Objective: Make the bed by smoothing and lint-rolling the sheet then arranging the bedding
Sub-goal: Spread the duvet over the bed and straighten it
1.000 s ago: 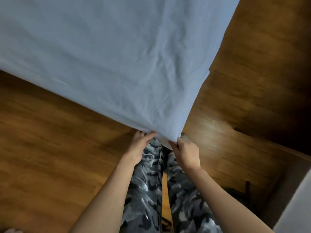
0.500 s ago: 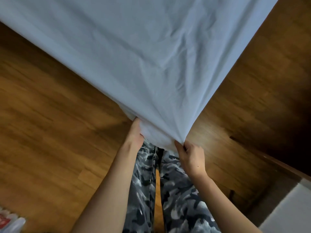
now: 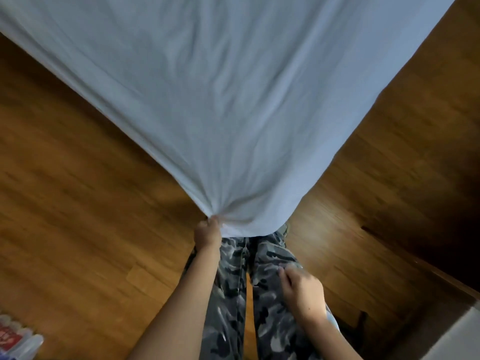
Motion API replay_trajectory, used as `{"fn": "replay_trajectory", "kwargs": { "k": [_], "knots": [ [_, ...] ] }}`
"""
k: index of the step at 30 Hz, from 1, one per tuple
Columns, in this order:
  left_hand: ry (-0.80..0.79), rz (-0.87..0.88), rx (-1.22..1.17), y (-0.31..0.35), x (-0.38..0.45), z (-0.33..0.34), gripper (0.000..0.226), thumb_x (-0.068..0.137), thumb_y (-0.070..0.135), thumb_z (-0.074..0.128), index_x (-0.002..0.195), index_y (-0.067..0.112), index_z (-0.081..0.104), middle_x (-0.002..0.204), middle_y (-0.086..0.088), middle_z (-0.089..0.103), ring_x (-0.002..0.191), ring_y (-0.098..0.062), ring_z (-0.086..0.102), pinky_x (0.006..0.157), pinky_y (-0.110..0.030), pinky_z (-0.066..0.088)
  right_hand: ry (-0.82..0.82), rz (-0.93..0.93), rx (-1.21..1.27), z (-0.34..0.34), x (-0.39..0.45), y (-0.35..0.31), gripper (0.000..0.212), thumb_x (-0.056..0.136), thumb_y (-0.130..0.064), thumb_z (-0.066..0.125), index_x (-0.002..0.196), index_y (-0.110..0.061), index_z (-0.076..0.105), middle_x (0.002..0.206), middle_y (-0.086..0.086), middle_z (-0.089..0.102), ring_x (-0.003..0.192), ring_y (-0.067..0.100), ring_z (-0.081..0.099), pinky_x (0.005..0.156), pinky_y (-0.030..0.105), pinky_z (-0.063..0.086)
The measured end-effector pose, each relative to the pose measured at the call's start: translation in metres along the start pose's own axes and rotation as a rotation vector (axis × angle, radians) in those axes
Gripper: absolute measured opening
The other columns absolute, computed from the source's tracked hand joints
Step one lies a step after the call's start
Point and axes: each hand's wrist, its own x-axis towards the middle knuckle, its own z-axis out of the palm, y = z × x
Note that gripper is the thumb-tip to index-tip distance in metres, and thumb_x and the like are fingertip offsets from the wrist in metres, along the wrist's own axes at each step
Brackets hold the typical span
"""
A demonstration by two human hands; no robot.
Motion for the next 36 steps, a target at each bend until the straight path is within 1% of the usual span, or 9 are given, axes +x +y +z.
{"fn": "replay_trajectory", "kwargs": {
  "k": [3, 5, 9, 13, 20, 24, 28, 33, 36],
  "knots": [
    [0.035, -0.134, 0.213, -0.01, 0.008, -0.004, 0.045, 0.087, 0.012, 0.058, 0.127, -0.006, 0.045, 0.107, -0.022, 0.064, 0.084, -0.037, 0.062, 0.069, -0.042, 0.048, 0.149, -0.148, -0.012, -0.022, 0.048, -0.027, 0.035, 0.092, -0.029, 0.044, 0.059, -0.019, 0.047, 0.055, -0.008, 0.046, 0.046, 0.01, 0.034, 0.043, 0.021, 0.026],
    [0.109, 0.044, 0.301, -0.004, -0.014, -0.008, 0.047, 0.092, 0.016, 0.056, 0.135, 0.003, 0.04, 0.124, -0.018, 0.058, 0.107, -0.039, 0.059, 0.08, -0.043, 0.047, 0.262, -0.329, -0.009, -0.043, 0.087, -0.045, 0.028, 0.094, -0.022, 0.05, 0.069, -0.012, 0.059, 0.07, -0.002, 0.058, 0.059, 0.018, 0.049, 0.047, 0.024, 0.034],
    [0.294, 0.441, 0.157, 0.04, -0.042, -0.014, 0.042, 0.094, 0.012, 0.053, 0.135, 0.015, 0.045, 0.129, -0.007, 0.057, 0.115, -0.028, 0.057, 0.085, -0.034, 0.044, 0.496, -0.587, -0.063, -0.093, 0.158, -0.088, 0.016, 0.092, -0.012, 0.057, 0.098, -0.002, 0.067, 0.106, 0.016, 0.065, 0.093, 0.035, 0.056, 0.079, 0.038, 0.045],
    [0.441, 1.042, 0.095, 0.132, -0.038, -0.007, 0.038, 0.088, 0.008, 0.055, 0.126, 0.005, 0.052, 0.131, -0.017, 0.051, 0.121, -0.033, 0.048, 0.095, -0.044, 0.046, 0.626, -0.508, -0.204, -0.148, 0.249, -0.125, 0.041, 0.095, -0.026, 0.053, 0.131, -0.007, 0.055, 0.139, 0.021, 0.048, 0.128, 0.041, 0.043, 0.107, 0.046, 0.034],
    [0.442, 1.397, 0.297, 0.31, -0.024, 0.003, 0.049, 0.091, 0.021, 0.051, 0.139, 0.01, 0.048, 0.154, -0.022, 0.03, 0.142, -0.038, 0.029, 0.115, -0.044, 0.03, 0.439, -0.414, -0.419, -0.216, 0.401, -0.189, 0.063, 0.098, -0.049, 0.031, 0.153, -0.02, 0.023, 0.16, 0.014, 0.015, 0.147, 0.036, 0.012, 0.118, 0.049, 0.009],
    [0.531, 1.373, 0.513, 0.334, 0.033, -0.008, 0.052, 0.099, 0.036, 0.039, 0.145, 0.012, 0.042, 0.154, -0.023, 0.03, 0.143, -0.038, 0.028, 0.117, -0.048, 0.024, 0.269, -0.554, -0.53, -0.135, 0.383, -0.195, 0.061, 0.099, -0.046, 0.025, 0.152, -0.016, 0.025, 0.159, 0.016, 0.019, 0.146, 0.037, 0.015, 0.117, 0.053, 0.013],
    [0.487, 1.295, 0.587, 0.275, 0.055, -0.018, 0.054, 0.103, 0.04, 0.034, 0.15, 0.012, 0.034, 0.157, -0.02, 0.024, 0.147, -0.034, 0.02, 0.119, -0.05, 0.017, -0.014, -0.839, -0.622, -0.066, 0.3, -0.188, 0.069, 0.097, -0.053, 0.03, 0.153, -0.013, 0.021, 0.161, 0.007, 0.016, 0.149, 0.025, -0.001, 0.12, 0.045, -0.002],
    [0.382, 1.011, 0.498, 0.223, 0.045, -0.044, 0.063, 0.103, 0.044, 0.027, 0.152, 0.004, 0.023, 0.157, -0.025, 0.016, 0.147, -0.039, 0.013, 0.115, -0.058, 0.021, -0.216, -1.287, -0.669, -0.085, 0.283, -0.189, 0.049, 0.095, -0.041, 0.045, 0.135, -0.013, 0.054, 0.149, 0.009, 0.042, 0.143, 0.027, 0.026, 0.116, 0.042, 0.021],
    [0.445, 0.885, 0.315, 0.252, 0.035, -0.047, 0.063, 0.102, 0.042, 0.03, 0.149, 0.0, 0.027, 0.155, -0.029, 0.019, 0.145, -0.042, 0.016, 0.114, -0.059, 0.023, -0.004, -1.248, -0.338, -0.13, 0.322, -0.201, 0.038, 0.099, -0.035, 0.047, 0.123, -0.01, 0.063, 0.137, 0.016, 0.055, 0.129, 0.031, 0.047, 0.114, 0.042, 0.028]
  ]
}}
